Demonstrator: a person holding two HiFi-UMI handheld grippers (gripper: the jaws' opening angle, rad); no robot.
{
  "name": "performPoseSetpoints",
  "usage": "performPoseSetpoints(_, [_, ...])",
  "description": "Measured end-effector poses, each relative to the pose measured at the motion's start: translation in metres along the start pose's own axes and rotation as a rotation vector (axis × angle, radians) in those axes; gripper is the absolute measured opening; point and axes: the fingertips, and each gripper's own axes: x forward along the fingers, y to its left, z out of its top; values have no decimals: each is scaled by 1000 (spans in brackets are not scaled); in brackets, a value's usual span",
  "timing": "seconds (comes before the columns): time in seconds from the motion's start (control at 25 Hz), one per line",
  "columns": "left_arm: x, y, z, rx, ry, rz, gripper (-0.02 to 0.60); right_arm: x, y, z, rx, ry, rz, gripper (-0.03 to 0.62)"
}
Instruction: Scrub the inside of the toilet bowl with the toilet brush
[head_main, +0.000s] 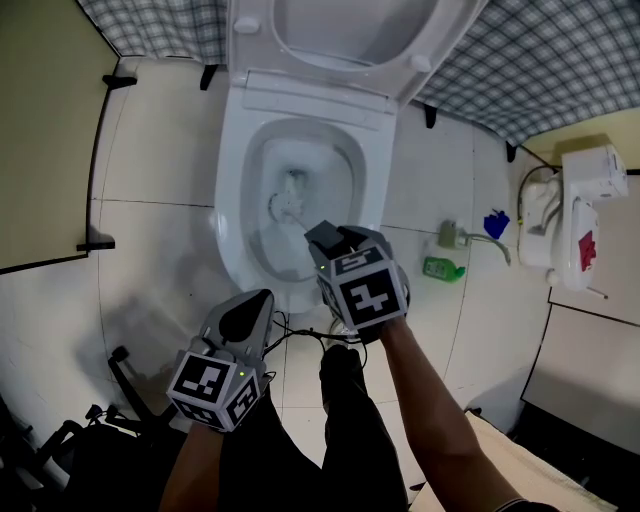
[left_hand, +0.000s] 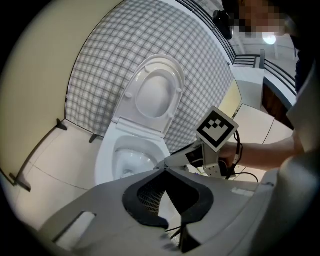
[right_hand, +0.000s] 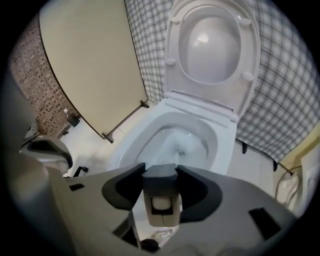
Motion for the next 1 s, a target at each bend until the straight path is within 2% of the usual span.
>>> performPoseSetpoints(0.32, [-1,6,1,-1,2,9,9,-20,-1,82,-82,-261,-47,217])
performPoseSetpoints(0.48, [0,5,0,-5,5,8,9,-23,0,109,-136,-347,-73,213])
performPoseSetpoints(0.68, [0,9,-1,-10,8,16,9,-20,-17,112,-169,-350,-130,210])
performPoseSetpoints(1.0, [5,8,-5,-16,16,8,9,-36,-59,76,-141,-271,-268,210])
